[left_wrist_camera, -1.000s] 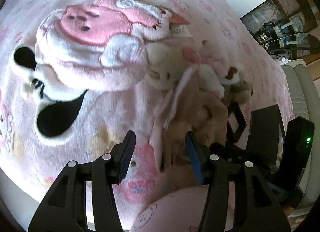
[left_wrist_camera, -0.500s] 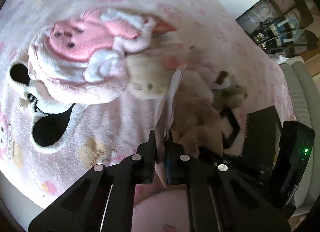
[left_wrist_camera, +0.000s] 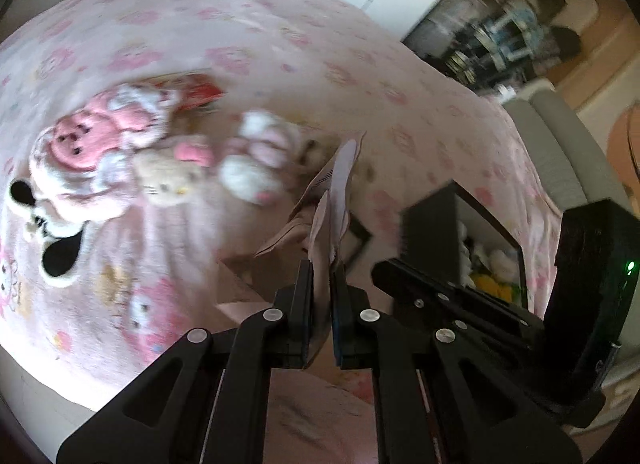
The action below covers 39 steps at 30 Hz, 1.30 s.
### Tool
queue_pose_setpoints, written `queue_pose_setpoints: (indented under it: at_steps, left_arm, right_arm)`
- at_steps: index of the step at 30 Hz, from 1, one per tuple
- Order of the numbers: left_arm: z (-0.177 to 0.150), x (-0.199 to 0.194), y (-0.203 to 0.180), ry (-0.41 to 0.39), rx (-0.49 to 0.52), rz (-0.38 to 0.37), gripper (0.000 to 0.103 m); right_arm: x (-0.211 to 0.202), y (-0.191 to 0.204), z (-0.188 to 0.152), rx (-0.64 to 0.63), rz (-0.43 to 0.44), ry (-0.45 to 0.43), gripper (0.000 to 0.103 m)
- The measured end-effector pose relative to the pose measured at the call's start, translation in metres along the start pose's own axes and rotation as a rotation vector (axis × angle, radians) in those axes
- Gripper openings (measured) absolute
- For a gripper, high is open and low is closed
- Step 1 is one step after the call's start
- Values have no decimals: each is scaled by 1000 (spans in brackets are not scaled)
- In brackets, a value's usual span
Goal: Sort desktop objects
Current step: 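Carry the beige cloth with both grippers over the storage box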
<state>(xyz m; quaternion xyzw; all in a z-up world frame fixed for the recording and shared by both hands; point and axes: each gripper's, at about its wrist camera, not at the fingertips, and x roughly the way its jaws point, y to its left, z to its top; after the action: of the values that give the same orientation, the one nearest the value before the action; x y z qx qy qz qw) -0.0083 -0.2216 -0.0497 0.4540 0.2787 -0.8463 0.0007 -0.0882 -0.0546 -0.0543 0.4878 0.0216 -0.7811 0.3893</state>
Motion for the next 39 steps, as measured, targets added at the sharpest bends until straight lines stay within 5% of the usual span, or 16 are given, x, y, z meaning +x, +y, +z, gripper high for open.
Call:
queue_pose_setpoints:
  at_steps: [7, 17, 24, 26, 33, 36, 39]
  left_arm:
    - [3, 11, -106, 9, 191, -22, 5]
    - [10, 29, -290, 13, 457, -209, 5]
    - [17, 57, -344, 1, 425, -361, 6]
    - [16, 76, -342, 15, 389, -347, 5]
    - [12, 174, -283, 145, 270, -42, 6]
    - [11, 199, -264, 227, 259, 64, 21]
    - [13, 186, -260, 158, 263, 83, 28]
  right_arm:
    - [-52, -48, -3, 90, 3, -102, 3]
    - [-185, -156, -2, 227, -109, -337, 3]
    - [-237, -200, 1, 251, -208, -424, 3]
    - [-225, -214, 1, 254, -218, -394, 3]
    - [-142, -287, -18, 403, -232, -217, 3]
    - [-126, -301, -26, 437, -224, -175, 3]
    - [-123, -305, -31, 431, -207, -191, 3]
